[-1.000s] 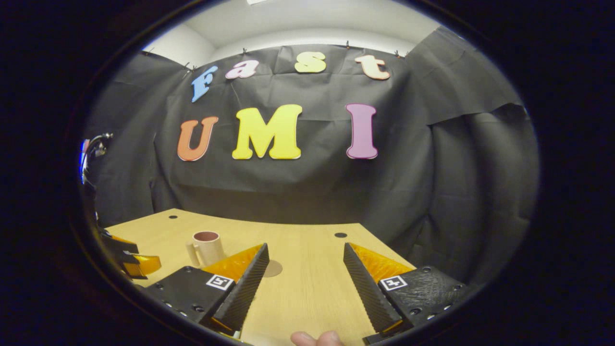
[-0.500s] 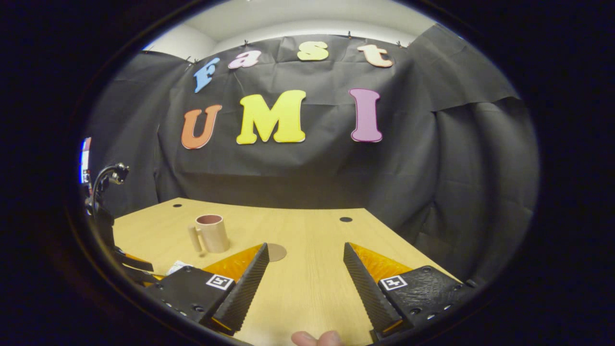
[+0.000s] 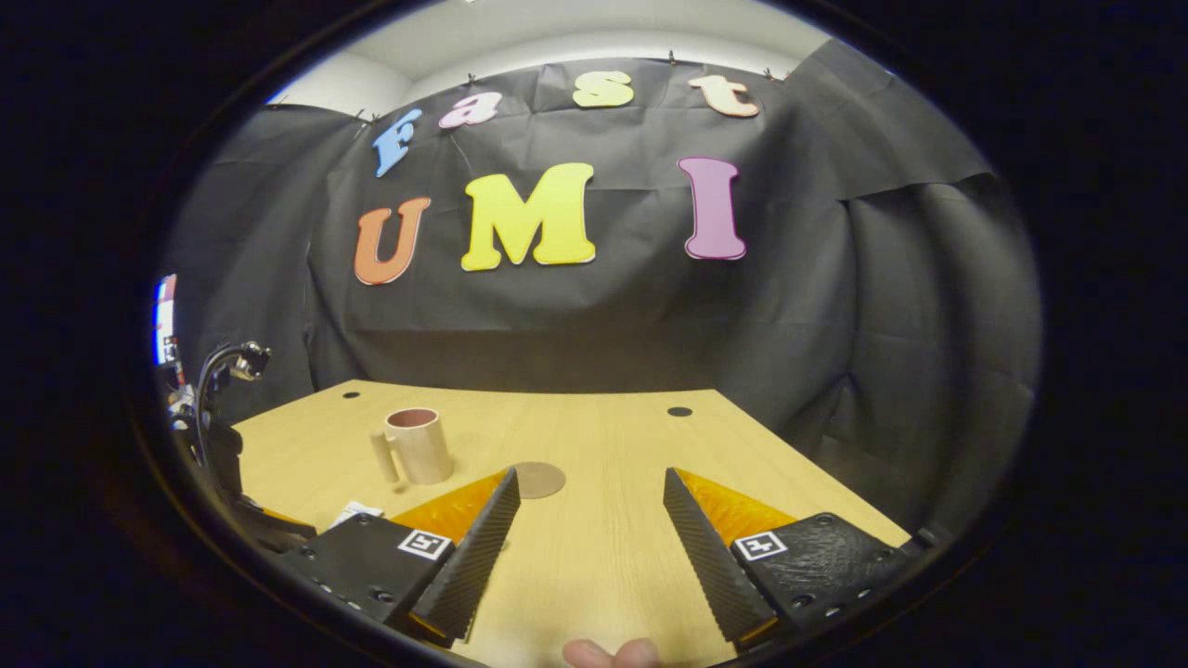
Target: Put the toothbrush and toothpaste on the desktop into the cup, then pick up the cup and place it on the coaster on the desktop.
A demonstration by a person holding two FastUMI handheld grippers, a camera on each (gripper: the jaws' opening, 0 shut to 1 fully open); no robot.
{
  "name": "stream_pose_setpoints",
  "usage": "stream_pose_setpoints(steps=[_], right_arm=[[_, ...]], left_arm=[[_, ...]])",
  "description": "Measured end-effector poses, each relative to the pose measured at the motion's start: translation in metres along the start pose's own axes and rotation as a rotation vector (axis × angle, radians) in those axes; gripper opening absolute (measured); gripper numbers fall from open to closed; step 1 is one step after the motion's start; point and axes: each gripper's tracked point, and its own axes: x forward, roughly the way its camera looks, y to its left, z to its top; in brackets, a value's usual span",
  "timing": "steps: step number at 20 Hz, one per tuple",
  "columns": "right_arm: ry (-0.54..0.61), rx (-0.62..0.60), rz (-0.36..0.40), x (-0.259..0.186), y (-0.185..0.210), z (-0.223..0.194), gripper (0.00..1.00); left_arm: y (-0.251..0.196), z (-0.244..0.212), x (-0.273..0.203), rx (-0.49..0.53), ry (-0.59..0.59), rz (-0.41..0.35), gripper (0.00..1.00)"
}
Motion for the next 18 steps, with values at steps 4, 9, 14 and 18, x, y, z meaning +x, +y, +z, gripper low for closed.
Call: stream_pose_setpoints(steps=[4,9,14,18], right_arm=[[0.012,0.013,0.008,0.001,0.003,-0.004,0.96],[0.029,0.022,0.010,0.005,0.005,-0.008,0.96],[0.030,0.016,0.002,0.007,0.004,-0.011,0.95],[0.021,0.037,0.007,0.007,0.008,-0.008,0.95]], left_arm=[[-0.001,0.008,0.002,-0.021,0.007,0.007,0.77],[0.004,0.029,0.004,-0.007,0.014,0.043,0.64],[0.006,0.071,-0.001,-0.052,-0.010,0.043,0.47],[0.010,0.143,-0.020,-0.027,-0.146,0.047,0.45]])
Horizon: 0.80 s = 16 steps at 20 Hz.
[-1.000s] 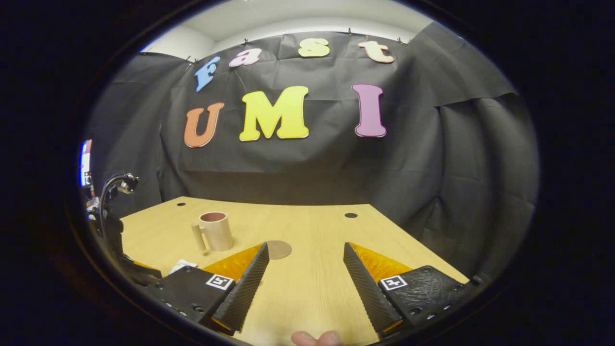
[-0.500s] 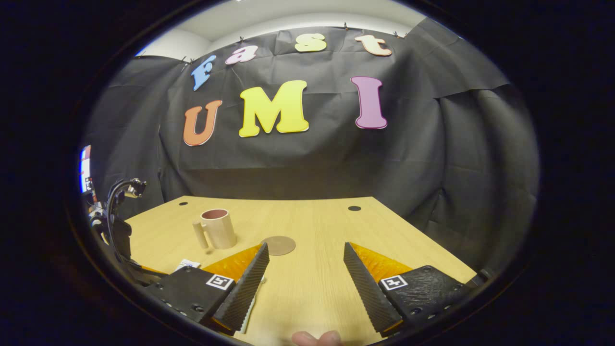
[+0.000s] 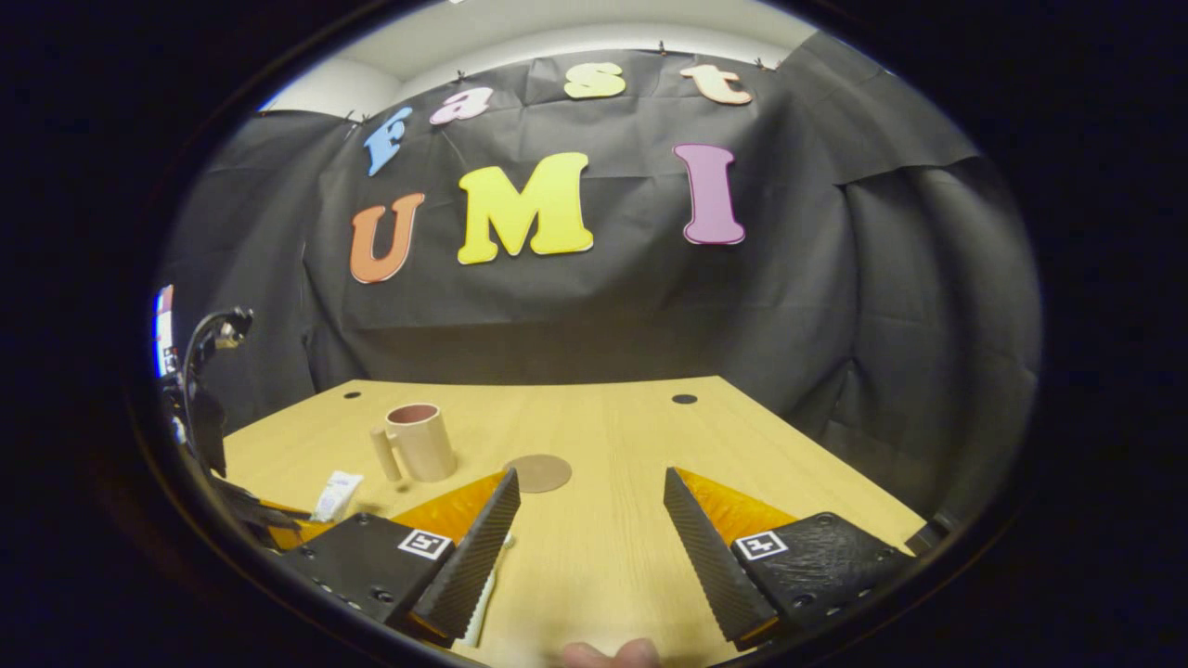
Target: Put the toothbrush and toothpaste on the desktop into the cup, then pick up the cup and place it on the coaster on the desktop.
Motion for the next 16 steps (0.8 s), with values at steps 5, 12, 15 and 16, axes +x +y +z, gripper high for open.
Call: stream_pose_setpoints(steps=[5,12,15,16], right_arm=[[0.006,-0.019,0.006,0.002,0.011,-0.006,0.95],[0.098,-0.010,0.051,0.003,0.053,-0.032,0.94],[0.241,0.006,0.052,0.011,0.071,-0.066,0.94],[0.290,0.008,0.060,0.013,0.078,-0.077,0.94]], left_arm=[[-0.006,0.028,-0.028,-0.019,-0.149,-0.063,0.45],[-0.002,0.142,-0.040,-0.044,-0.318,-0.098,0.45],[0.005,0.160,-0.047,-0.042,-0.374,-0.103,0.45],[0.009,0.167,-0.049,-0.034,-0.394,-0.100,0.45]])
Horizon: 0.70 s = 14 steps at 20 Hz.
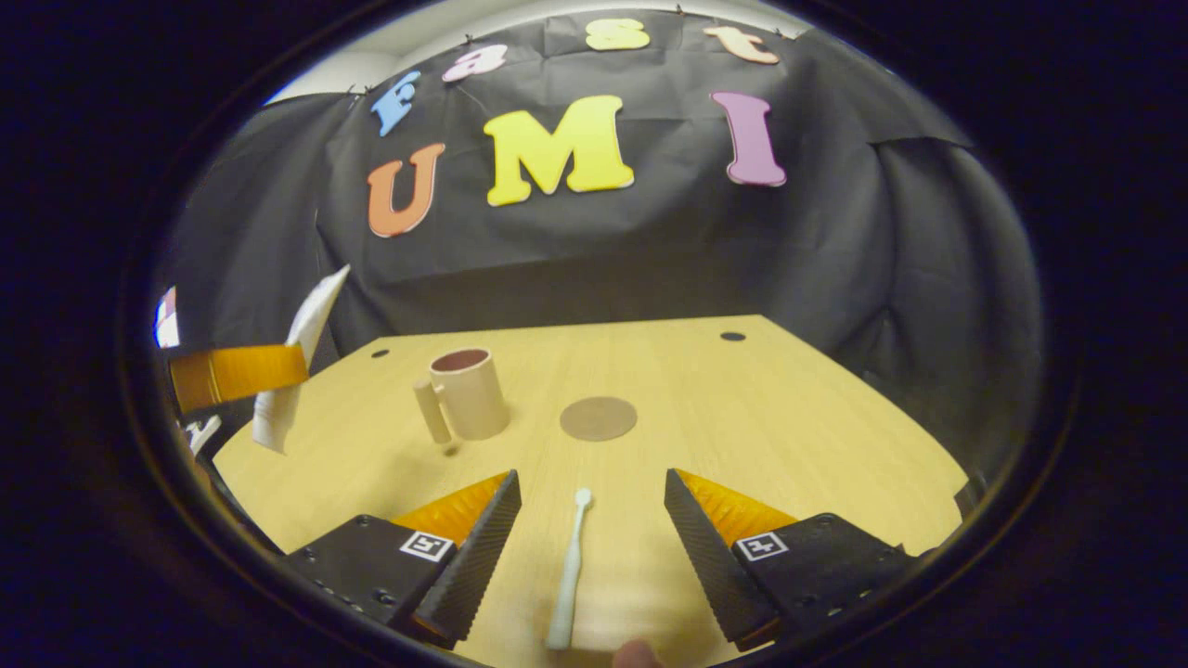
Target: Put the toothbrush and toothpaste on the desktop into the cup, then pick up the cup and place it on the coaster on the desktop.
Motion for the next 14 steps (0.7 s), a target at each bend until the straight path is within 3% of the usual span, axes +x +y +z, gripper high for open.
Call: stream_pose_setpoints(steps=[4,8,14], right_arm=[[0.126,-0.010,-0.056,0.022,0.001,-0.030,0.93],[0.160,-0.034,-0.120,0.029,0.001,-0.040,0.89],[0.210,-0.017,-0.186,0.053,-0.005,-0.047,0.52]], left_arm=[[0.012,0.019,-0.001,-0.005,-0.047,-0.010,0.44],[0.021,0.029,-0.005,-0.006,-0.075,-0.019,0.44],[0.032,0.030,-0.002,-0.026,-0.089,-0.027,0.44]])
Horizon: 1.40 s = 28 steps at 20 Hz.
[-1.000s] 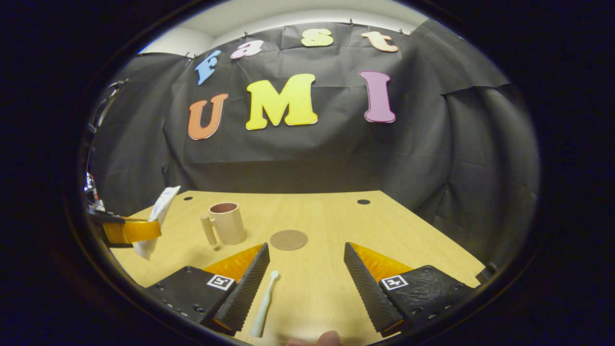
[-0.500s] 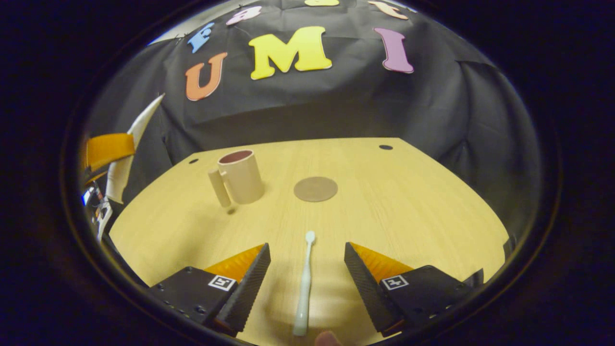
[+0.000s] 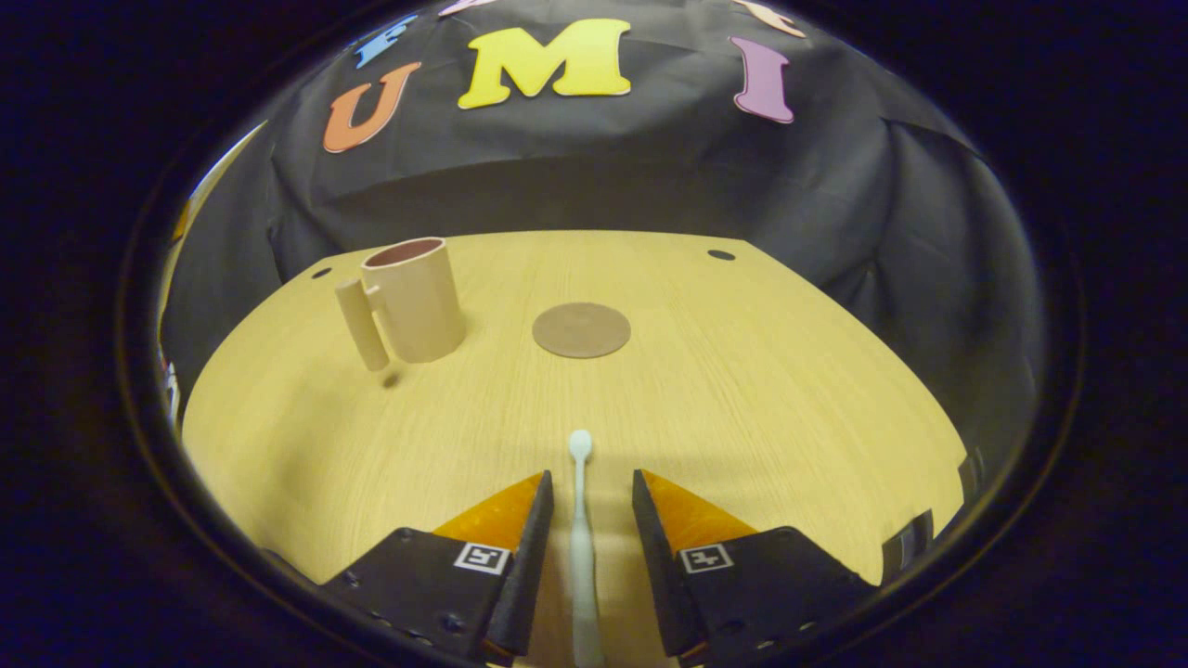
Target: Put the toothbrush and toothpaste on the desktop into the cup, then pick up the cup and place it on the coaster on the desktop.
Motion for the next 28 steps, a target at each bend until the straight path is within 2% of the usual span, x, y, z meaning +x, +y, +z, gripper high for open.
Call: stream_pose_setpoints(steps=[1,2,3,4,5,6,9,13,20,25,28], right_arm=[[-0.004,0.010,0.006,0.003,0.000,0.004,0.42],[0.008,0.015,0.001,0.000,0.000,0.002,0.42],[0.010,0.022,0.015,0.003,0.004,0.003,0.23],[0.015,0.028,0.032,0.001,0.007,0.003,0.18],[0.017,0.037,0.040,0.003,0.006,0.002,0.05],[0.021,0.048,0.057,0.002,0.007,0.004,0.02],[0.031,0.068,0.108,0.001,0.004,0.006,0.00],[-0.049,0.092,0.202,-0.022,0.003,0.028,0.00],[-0.189,0.113,0.291,-0.065,-0.006,0.059,0.00],[-0.280,0.110,0.358,-0.088,-0.004,0.080,0.00],[-0.331,0.096,0.373,-0.095,-0.006,0.091,0.00]], left_arm=[[0.002,0.001,0.001,-0.002,-0.001,0.001,0.44],[0.006,0.002,0.001,-0.002,-0.003,0.004,0.44],[0.010,0.002,0.004,0.000,-0.002,0.005,0.44],[0.010,0.002,0.007,0.000,-0.001,0.004,0.44],[0.010,0.003,0.008,-0.001,0.000,0.001,0.44],[0.010,0.003,0.010,-0.002,-0.003,-0.002,0.44],[0.008,0.009,0.017,0.003,-0.022,-0.005,0.45],[-0.009,0.014,0.034,0.005,-0.042,-0.022,0.44],[-0.034,0.032,0.051,0.011,-0.083,-0.046,0.44],[-0.040,0.064,0.070,0.055,-0.198,-0.043,0.44],[-0.042,0.087,0.084,0.065,-0.290,-0.048,0.44]])
